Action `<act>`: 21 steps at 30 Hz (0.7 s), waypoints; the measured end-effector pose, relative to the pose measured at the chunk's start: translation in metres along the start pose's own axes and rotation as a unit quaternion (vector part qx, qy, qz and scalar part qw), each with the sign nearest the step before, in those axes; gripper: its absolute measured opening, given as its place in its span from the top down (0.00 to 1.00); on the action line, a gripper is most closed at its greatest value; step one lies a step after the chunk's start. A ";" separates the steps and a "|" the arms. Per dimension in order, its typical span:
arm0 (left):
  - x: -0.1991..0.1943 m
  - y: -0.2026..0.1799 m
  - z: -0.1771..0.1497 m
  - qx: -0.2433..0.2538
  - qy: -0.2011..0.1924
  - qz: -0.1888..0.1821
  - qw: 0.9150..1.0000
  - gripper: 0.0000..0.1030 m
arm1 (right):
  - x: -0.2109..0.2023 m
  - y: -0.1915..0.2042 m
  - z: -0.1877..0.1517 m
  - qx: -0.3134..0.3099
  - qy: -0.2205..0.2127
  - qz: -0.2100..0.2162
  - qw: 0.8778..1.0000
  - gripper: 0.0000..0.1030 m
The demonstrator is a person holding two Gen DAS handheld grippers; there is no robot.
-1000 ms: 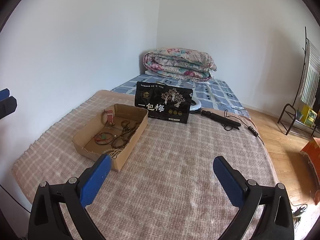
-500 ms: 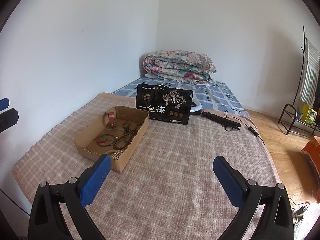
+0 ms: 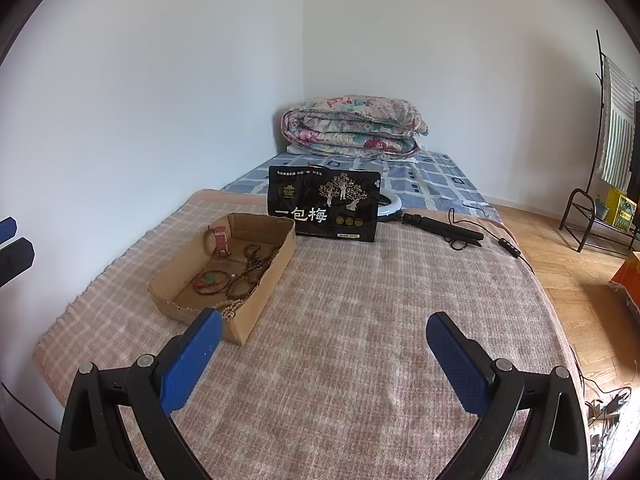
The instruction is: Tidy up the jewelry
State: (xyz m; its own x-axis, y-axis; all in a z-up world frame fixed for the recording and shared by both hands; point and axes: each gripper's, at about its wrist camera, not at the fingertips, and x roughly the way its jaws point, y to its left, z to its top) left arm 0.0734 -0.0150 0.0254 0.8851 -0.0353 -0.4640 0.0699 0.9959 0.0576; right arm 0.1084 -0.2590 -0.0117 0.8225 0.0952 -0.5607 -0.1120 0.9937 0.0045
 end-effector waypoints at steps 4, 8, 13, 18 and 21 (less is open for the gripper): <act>0.000 0.000 0.000 0.000 -0.001 0.002 1.000 0.00 | -0.001 0.000 0.000 -0.001 0.000 0.000 1.000 0.00; 0.000 -0.001 -0.001 -0.001 0.000 0.000 1.000 0.00 | -0.001 0.000 0.000 -0.001 0.000 0.000 1.000 0.00; 0.000 -0.001 -0.002 0.000 -0.001 0.001 1.000 0.00 | -0.001 0.000 0.000 -0.001 0.000 -0.001 1.000 0.00; 0.000 -0.002 -0.002 0.000 -0.001 0.001 1.000 0.00 | -0.001 0.000 -0.001 -0.001 0.000 -0.001 1.000 0.00; 0.000 -0.001 -0.002 0.000 0.000 0.001 1.000 0.00 | -0.001 0.000 -0.001 -0.001 0.001 -0.001 1.000 0.00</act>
State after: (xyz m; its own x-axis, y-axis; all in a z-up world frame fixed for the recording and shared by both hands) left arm 0.0725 -0.0160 0.0232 0.8856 -0.0328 -0.4632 0.0678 0.9959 0.0591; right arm 0.1070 -0.2596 -0.0121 0.8217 0.0937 -0.5622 -0.1117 0.9937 0.0023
